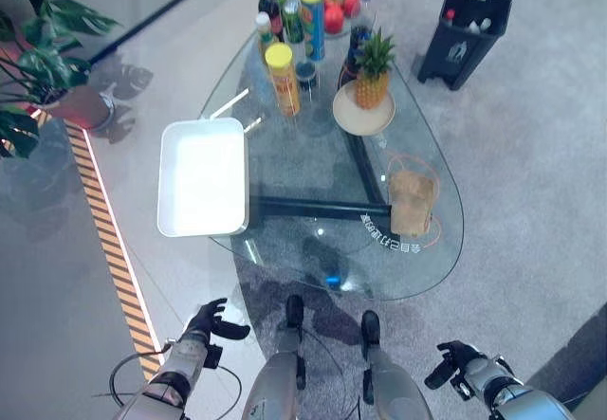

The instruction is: Wipe the table with a cloth and put it in the basket.

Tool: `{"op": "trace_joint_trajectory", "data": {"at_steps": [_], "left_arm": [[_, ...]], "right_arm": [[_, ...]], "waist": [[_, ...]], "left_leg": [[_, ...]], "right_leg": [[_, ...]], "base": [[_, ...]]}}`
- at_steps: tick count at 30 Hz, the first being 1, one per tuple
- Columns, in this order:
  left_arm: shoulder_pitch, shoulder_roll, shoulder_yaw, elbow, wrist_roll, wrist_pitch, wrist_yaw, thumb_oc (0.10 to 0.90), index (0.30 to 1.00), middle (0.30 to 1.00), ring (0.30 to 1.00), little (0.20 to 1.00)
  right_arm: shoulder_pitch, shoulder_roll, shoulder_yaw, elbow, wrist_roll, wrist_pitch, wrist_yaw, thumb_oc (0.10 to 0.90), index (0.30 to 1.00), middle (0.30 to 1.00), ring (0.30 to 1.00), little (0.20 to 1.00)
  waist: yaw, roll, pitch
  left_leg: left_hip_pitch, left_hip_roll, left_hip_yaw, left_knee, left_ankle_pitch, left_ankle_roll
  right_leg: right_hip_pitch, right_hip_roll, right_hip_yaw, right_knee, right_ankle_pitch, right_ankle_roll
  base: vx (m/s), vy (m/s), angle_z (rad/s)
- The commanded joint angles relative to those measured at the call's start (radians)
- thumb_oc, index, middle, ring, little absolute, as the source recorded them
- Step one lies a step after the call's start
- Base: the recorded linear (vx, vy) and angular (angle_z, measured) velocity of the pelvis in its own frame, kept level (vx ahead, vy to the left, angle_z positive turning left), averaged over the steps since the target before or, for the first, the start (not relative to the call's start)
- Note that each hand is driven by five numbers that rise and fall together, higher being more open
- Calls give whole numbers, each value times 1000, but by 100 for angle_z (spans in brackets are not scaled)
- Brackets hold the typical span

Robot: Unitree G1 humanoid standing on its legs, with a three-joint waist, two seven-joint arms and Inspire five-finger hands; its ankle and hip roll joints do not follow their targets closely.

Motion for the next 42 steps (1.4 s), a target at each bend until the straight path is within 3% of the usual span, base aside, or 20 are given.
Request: {"op": "trace_joint_trajectory", "data": {"at_steps": [1, 10, 16, 28, 34, 37, 40, 42], "left_arm": [[-60, 75, 25, 49, -133, -30, 37, 800, 900, 900, 900, 900], [-127, 82, 65, -41, -247, -48, 81, 800, 900, 900, 900, 900], [-144, 76, 70, -49, -234, -50, 111, 800, 900, 900, 900, 900], [-157, 84, 68, -22, -233, -37, 89, 800, 900, 900, 900, 900], [-162, 94, 66, -8, -239, -42, 69, 800, 900, 900, 900, 900], [-158, 94, 61, -5, -241, -46, 67, 800, 900, 900, 900, 900], [-148, 86, 54, -10, -244, -50, 76, 800, 900, 900, 900, 900], [-146, 84, 53, -12, -245, -52, 79, 800, 900, 900, 900, 900]], "right_arm": [[-28, -70, -3, 17, 75, 34, -67, 800, 900, 900, 900, 900], [-169, -106, -38, -58, 139, 23, -235, 800, 900, 900, 900, 900], [-202, -100, -86, -72, 183, 9, -364, 800, 900, 900, 900, 900], [-253, -140, -107, -45, 214, -20, -382, 800, 900, 900, 900, 900], [-261, -160, -128, -15, 323, -34, -417, 800, 900, 900, 900, 900], [-259, -169, -162, -6, 423, -79, -463, 800, 900, 900, 900, 900], [-266, -181, -227, -29, 551, -175, -518, 800, 900, 900, 900, 900], [-270, -181, -239, -42, 568, -204, -543, 800, 900, 900, 900, 900]], "waist": [[25, -41, 31], [28, -48, 113], [34, -57, 128], [37, -56, 134], [41, -55, 134], [42, -56, 134], [41, -55, 134], [41, -55, 134]], "left_leg": [[-11, -3, -14, 34, -98, -17], [-280, -26, -29, 326, -143, -13], [-360, -25, -36, 432, -184, 2], [-364, -26, -42, 442, -194, 6], [-370, -23, -44, 447, -199, 2], [-368, -22, -45, 447, -203, 3], [-370, -23, -48, 452, -209, 5], [-370, -23, -48, 452, -210, 5]], "right_leg": [[-181, -89, 19, 146, 9, 34], [-422, -81, 33, 377, -28, 30], [-506, -63, 40, 480, -63, 19], [-520, -63, 34, 491, -61, 16], [-523, -67, 25, 492, -66, 12], [-521, -68, 22, 490, -66, 12], [-522, -70, 22, 490, -64, 13], [-522, -70, 23, 489, -63, 14]], "base": [[-131, 0, -11], [-122, -47, 1], [-54, -53, 9], [-9, 2, 0], [0, 0, 0], [0, 0, 0], [37, -14, 1], [0, 0, 0]]}}
